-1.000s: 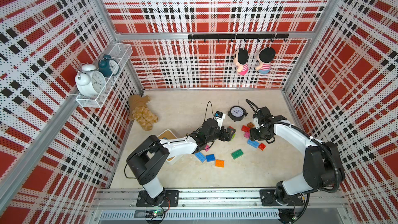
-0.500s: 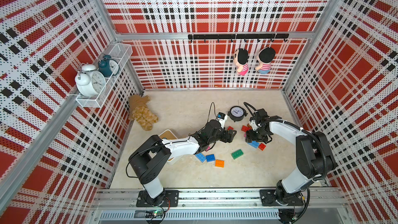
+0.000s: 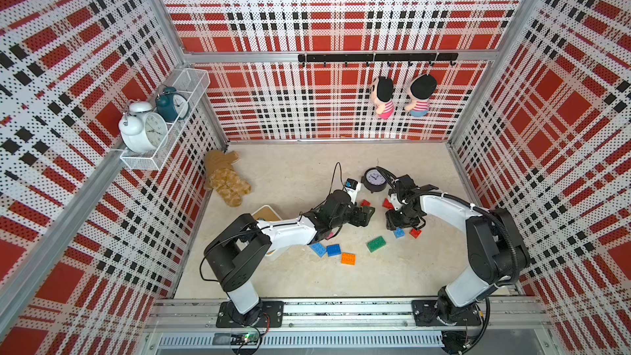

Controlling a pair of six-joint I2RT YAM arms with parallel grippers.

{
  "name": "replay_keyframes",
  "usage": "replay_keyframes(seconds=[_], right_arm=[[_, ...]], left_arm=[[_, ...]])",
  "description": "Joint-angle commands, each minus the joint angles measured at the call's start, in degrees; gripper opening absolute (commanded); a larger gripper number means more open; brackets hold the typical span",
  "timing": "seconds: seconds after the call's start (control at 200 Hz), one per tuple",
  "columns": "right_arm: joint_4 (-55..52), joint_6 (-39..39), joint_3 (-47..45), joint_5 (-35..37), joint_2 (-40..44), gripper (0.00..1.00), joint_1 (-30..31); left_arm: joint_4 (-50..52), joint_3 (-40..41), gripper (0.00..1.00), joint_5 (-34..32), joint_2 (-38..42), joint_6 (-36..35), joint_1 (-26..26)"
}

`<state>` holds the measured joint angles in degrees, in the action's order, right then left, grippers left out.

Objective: Assemble a heart with building blocks
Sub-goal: Pick up the building block from the center of the board.

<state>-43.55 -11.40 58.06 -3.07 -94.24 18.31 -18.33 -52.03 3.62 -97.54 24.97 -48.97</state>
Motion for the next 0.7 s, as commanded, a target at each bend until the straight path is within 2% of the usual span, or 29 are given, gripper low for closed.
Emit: replay_keyframes(seconds=[0.0,0.175,0.436,0.696], right_arm=[[-0.83,-0.64,2.40,5.77,-1.18,0.59,0.63],[-1.00,-0.47,3.88,4.93,-2.99,0.55,1.26],[-1.25,0.15,3.92,3.17,-4.56,0.55,1.99],[-2.23,0.15,3.72,4.04,-4.99,0.50,2.22]], left_arm=[[0.22,-1.22,0.84,-0.99,0.41,-1.20,-0.29],[0.19,-1.14,0.84,-1.18,0.38,-1.24,-0.34],[0.40,-1.13,0.83,-1.28,0.48,-1.37,-0.25],[0.40,-1.49,0.83,-1.13,0.24,-1.42,0.08]])
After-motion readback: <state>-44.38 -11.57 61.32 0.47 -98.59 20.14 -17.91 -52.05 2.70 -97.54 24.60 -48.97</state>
